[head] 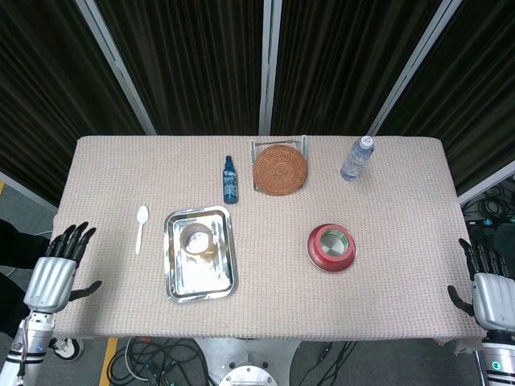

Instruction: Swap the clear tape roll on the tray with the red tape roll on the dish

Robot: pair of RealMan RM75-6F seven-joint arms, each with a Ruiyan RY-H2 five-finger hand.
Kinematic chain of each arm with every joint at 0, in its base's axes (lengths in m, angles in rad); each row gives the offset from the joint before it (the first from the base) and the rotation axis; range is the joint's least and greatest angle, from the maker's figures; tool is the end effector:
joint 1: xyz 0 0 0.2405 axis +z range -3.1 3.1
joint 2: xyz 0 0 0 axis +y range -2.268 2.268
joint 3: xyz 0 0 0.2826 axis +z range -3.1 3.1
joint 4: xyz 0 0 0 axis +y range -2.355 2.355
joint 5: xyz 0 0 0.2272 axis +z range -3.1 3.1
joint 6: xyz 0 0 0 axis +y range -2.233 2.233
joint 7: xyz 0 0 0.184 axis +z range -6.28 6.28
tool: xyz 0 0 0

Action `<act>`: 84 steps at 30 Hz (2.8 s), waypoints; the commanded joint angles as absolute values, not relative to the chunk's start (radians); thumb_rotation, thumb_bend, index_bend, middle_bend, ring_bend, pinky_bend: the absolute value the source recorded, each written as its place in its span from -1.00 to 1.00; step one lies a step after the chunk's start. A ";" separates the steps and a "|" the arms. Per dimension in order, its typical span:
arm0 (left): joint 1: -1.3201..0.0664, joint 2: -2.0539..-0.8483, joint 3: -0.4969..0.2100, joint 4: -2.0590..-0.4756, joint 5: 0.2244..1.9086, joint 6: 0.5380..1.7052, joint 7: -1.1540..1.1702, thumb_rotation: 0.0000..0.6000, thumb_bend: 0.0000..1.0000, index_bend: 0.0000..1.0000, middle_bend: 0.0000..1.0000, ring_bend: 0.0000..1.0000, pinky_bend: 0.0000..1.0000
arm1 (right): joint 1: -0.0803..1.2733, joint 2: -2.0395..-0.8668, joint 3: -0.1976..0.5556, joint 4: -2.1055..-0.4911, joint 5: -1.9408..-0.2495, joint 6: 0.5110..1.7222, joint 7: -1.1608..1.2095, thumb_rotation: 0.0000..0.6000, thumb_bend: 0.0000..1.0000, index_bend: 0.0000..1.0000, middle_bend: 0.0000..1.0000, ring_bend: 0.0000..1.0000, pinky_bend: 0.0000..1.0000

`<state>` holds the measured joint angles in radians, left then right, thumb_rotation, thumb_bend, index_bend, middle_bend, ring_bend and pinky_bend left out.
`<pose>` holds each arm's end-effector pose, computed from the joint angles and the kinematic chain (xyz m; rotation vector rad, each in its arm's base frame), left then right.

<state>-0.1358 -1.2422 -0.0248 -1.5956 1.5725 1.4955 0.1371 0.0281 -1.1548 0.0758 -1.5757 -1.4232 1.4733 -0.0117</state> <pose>-0.3090 0.2334 0.1060 -1.4960 -0.8237 -0.9531 -0.3696 -0.2097 0.1540 1.2780 -0.9503 0.8276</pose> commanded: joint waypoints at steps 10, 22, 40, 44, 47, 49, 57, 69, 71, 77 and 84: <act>-0.165 -1.231 -0.035 -1.625 1.580 1.465 0.145 1.00 -0.91 -0.88 -0.94 -1.00 -0.70 | 0.035 -1.148 0.079 -1.595 -1.426 1.470 -0.027 1.00 -0.59 -1.00 -1.00 -1.00 -1.00; -0.407 -1.229 -0.081 -1.703 1.598 1.143 0.079 1.00 -0.95 -0.88 -0.97 -1.00 -0.71 | 0.034 -1.141 0.079 -1.609 -1.435 1.478 -0.036 1.00 -0.59 -1.00 -1.00 -1.00 -1.00; -0.672 -1.314 -0.141 -1.551 1.413 0.785 0.083 1.00 -0.95 -0.89 -1.00 -1.00 -0.74 | 0.049 -1.126 0.082 -1.594 -1.403 1.436 -0.062 1.00 -0.59 -1.00 -1.00 -1.00 -1.00; -0.714 -1.321 -0.139 -1.536 1.378 0.717 0.068 1.00 -0.95 -0.89 -1.00 -1.00 -0.74 | 0.050 -1.125 0.084 -1.592 -1.403 1.438 -0.058 1.00 -0.59 -1.00 -1.00 -1.00 -1.00; -0.744 -1.332 -0.137 -1.512 1.371 0.681 0.055 1.00 -0.95 -0.89 -1.00 -1.00 -0.76 | 0.049 -1.125 0.083 -1.590 -1.399 1.436 -0.055 1.00 -0.59 -1.00 -1.00 -1.00 -1.00; -0.758 -1.341 -0.137 -1.498 1.369 0.675 0.046 1.00 -0.95 -0.89 -1.00 -1.00 -0.77 | 0.048 -1.125 0.084 -1.588 -1.392 1.434 -0.050 1.00 -0.59 -1.00 -1.00 -1.00 -1.00; -0.790 -1.361 -0.117 -1.453 1.360 0.653 0.049 1.00 -0.94 -0.89 -0.98 -1.00 -0.76 | 0.046 -1.126 0.084 -1.578 -1.384 1.430 -0.040 1.00 -0.59 -1.00 -1.00 -1.00 -1.00; -0.812 -1.372 -0.093 -1.449 1.306 0.651 0.108 1.00 -0.82 -0.87 -0.75 -0.92 -0.51 | 0.043 -1.123 0.085 -1.582 -1.373 1.428 -0.038 1.00 -0.58 -1.00 -1.00 -1.00 -1.00; -0.814 -1.376 -0.092 -1.448 1.295 0.653 0.114 1.00 -0.73 -0.81 -0.68 -0.83 -0.41 | 0.042 -1.120 0.082 -1.588 -1.365 1.420 -0.045 1.00 -0.58 -1.00 -1.00 -1.00 -1.00; -0.811 -1.389 -0.095 -1.452 1.294 0.695 0.119 1.00 -0.56 -0.56 -0.48 -0.64 -0.26 | 0.040 -1.115 0.085 -1.603 -1.347 1.414 -0.053 1.00 -0.57 -1.00 -1.00 -1.00 -1.00; -0.816 -1.375 -0.101 -1.495 1.300 0.718 0.109 1.00 -0.53 -0.40 -0.38 -0.58 -0.21 | 0.036 -1.115 0.085 -1.589 -1.344 1.415 -0.036 1.00 -0.57 -1.00 -1.00 -1.00 -1.00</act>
